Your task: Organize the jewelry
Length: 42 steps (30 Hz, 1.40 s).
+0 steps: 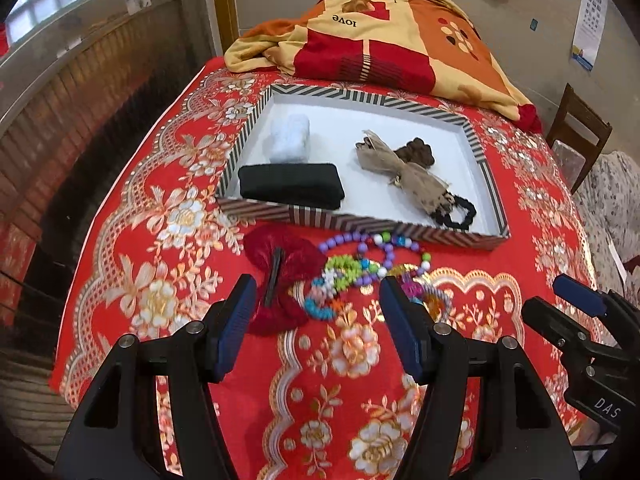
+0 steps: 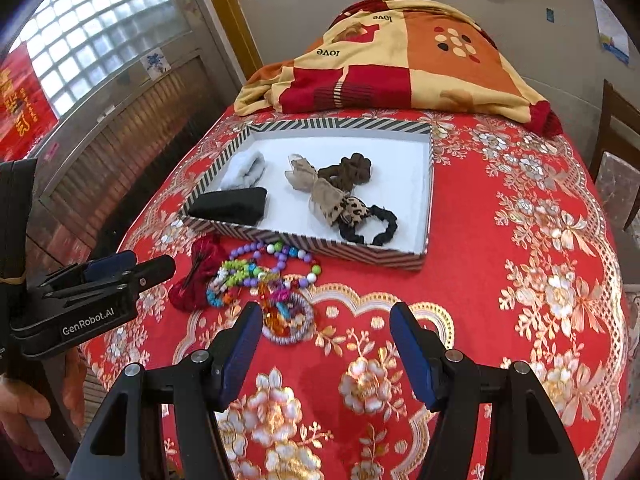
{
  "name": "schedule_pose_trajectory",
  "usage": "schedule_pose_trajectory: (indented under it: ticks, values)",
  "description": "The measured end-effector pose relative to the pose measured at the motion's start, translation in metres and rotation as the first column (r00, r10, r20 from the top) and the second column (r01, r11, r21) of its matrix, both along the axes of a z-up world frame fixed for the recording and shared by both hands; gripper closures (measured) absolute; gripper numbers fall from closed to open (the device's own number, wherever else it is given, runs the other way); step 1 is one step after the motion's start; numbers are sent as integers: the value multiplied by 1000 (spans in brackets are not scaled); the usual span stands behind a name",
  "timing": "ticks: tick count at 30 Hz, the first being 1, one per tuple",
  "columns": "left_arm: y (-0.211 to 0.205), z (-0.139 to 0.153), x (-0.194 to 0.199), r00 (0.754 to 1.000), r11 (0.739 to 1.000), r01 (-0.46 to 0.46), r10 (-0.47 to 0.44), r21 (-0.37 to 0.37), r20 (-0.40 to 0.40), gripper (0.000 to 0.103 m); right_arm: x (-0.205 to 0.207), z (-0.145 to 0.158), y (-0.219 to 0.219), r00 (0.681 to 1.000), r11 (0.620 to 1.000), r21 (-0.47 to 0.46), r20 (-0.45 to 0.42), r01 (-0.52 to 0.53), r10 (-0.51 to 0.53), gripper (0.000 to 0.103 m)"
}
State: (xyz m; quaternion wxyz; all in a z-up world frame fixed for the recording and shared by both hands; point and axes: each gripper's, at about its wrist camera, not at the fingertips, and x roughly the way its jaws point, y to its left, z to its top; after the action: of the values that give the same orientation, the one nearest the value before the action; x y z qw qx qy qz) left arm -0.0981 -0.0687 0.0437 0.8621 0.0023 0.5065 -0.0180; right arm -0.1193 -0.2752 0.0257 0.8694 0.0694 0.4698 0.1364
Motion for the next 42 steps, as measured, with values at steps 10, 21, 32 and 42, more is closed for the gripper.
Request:
schedule_pose_trajectory:
  ticks: [10,21,32,42]
  values:
    - [-5,4,-27,1000,1000,-6,6,16,15,39,-23,0,-4,1000,1000,1,4,-12,12,39]
    - [-9,2,-40,1000,1000,-7,7,23,14,39,-34,1,-3,1000,999,-11,5,-30,30,39]
    - [-7,0,-39,1000,1000,-8,8,25,6,39,-31,-1,-1,999,999,-10,-1,-39,39,38]
    - [-4,-5,-36,1000,1000,-16,16,26,-3,39,-27,-5,0,999,999,-5,-16,-41,41,38]
